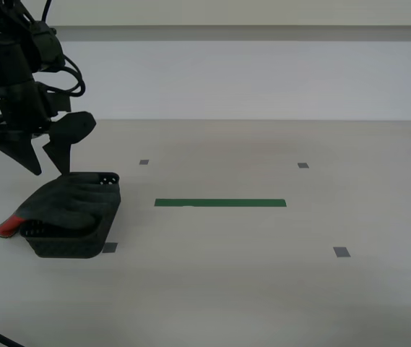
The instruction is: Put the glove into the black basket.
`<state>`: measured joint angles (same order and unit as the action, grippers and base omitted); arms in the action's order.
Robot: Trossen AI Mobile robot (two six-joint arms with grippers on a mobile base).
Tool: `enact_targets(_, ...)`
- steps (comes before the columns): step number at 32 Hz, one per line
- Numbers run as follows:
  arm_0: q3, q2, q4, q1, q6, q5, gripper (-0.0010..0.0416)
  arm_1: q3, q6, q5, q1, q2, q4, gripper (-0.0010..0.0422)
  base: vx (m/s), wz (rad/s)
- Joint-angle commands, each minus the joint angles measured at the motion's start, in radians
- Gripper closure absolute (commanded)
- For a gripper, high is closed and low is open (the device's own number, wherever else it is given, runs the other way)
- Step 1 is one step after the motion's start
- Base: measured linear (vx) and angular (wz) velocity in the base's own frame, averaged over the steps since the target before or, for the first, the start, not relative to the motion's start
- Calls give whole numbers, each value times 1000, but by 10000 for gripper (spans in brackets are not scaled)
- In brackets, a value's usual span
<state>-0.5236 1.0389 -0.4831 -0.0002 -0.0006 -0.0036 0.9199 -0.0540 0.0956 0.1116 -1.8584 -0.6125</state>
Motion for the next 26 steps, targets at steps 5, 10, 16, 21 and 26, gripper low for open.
enact_targets(5,-1,0,-2,1,0,1,405,0,22,3,0,0,4,267,0,0)
enact_targets(10,-1,0,-2,1,0,1,405,0,25,3,0,0,20,403,0,0)
enact_targets(16,-1,0,-2,1,0,1,405,0,36,3,0,0,24,405,0,0)
enact_targets(21,-1,0,-2,1,0,1,405,0,47,2,0,0,24,403,0,0)
enact_targets(26,-1,0,-2,1,0,1,405,0,47,2,0,0,24,403,0,0)
